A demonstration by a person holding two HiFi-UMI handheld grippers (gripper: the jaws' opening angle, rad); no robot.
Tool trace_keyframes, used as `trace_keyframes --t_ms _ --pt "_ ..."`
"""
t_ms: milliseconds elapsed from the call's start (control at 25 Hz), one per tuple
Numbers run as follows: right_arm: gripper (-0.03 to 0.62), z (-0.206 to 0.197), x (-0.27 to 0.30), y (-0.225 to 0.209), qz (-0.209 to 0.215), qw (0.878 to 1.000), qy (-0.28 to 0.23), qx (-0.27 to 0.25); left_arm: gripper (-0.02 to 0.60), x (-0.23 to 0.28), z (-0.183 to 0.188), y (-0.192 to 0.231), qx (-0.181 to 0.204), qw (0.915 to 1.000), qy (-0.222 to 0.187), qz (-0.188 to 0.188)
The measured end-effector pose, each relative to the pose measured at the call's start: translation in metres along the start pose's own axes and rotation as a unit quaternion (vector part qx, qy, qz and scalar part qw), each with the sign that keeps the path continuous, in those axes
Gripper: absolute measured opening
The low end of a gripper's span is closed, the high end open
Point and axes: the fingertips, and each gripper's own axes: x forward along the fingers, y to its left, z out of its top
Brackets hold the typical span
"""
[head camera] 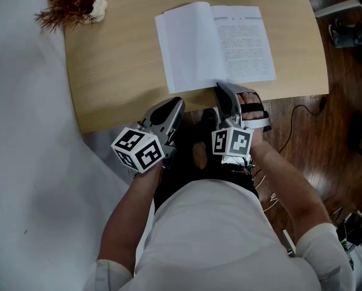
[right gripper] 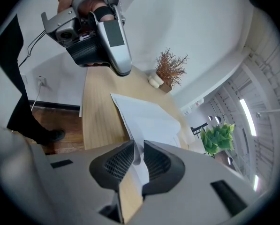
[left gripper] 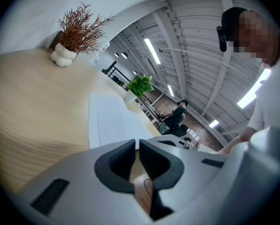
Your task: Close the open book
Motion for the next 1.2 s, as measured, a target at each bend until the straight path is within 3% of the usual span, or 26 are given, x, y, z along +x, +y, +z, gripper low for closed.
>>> trace_keyframes --t_ms 1040,1200 --pt "0.055 0.0038 0.0062 0.004 -0.013 1.0 0.012 -0.005 0.0 -0.0018 -0.0037 0.0049 -0.008 0.9999 0.007 -0.007" --pt "0.08 0.006 0.0084 0.0034 -0.026 0.999 0.017 -0.019 0.0 -0.0029 -0.0058 0.0056 -0.009 0.9999 0.01 -0.01"
